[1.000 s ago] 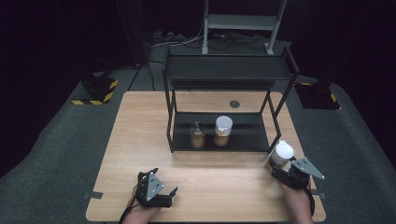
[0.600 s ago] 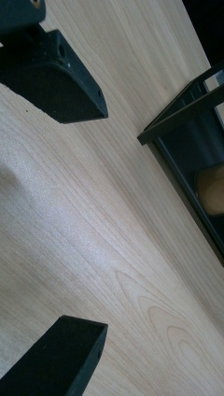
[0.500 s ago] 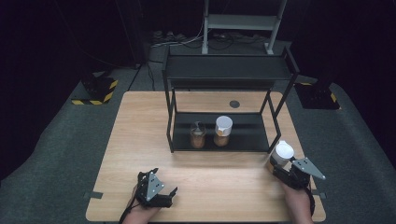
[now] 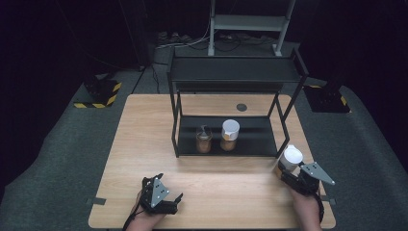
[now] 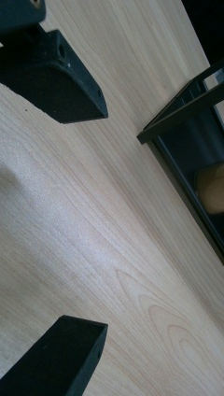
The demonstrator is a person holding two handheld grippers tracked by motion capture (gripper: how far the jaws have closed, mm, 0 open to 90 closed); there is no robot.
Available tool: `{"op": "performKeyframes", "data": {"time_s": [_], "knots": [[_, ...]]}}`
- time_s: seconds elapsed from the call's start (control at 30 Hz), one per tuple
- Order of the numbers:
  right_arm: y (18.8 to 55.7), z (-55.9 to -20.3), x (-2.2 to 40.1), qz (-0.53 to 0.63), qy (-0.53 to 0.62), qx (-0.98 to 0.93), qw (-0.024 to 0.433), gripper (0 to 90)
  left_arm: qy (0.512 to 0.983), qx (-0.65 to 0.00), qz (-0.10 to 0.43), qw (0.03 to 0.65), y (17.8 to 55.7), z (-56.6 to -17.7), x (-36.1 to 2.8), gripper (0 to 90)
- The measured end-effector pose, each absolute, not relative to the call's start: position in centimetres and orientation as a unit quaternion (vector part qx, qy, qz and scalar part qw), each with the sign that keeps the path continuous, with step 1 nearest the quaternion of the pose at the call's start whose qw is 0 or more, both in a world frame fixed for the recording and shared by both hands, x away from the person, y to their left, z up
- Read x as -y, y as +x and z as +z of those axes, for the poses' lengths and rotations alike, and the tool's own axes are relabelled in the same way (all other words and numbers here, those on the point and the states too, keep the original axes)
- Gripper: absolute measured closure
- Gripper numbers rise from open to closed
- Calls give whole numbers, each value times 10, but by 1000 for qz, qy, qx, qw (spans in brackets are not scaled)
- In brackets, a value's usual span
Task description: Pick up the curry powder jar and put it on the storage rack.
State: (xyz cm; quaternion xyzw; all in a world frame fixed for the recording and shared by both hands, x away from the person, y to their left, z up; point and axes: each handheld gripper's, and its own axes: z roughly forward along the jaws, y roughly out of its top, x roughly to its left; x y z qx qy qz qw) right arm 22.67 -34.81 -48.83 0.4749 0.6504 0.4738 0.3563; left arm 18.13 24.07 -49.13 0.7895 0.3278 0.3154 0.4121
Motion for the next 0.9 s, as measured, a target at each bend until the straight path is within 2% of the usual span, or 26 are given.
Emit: {"op": "performKeyframes", "data": {"time_s": [0.9], "knots": [[217,-475,341,478,462,-660,351,306,789,-329,314,414,181,-491,-241,11]]}}
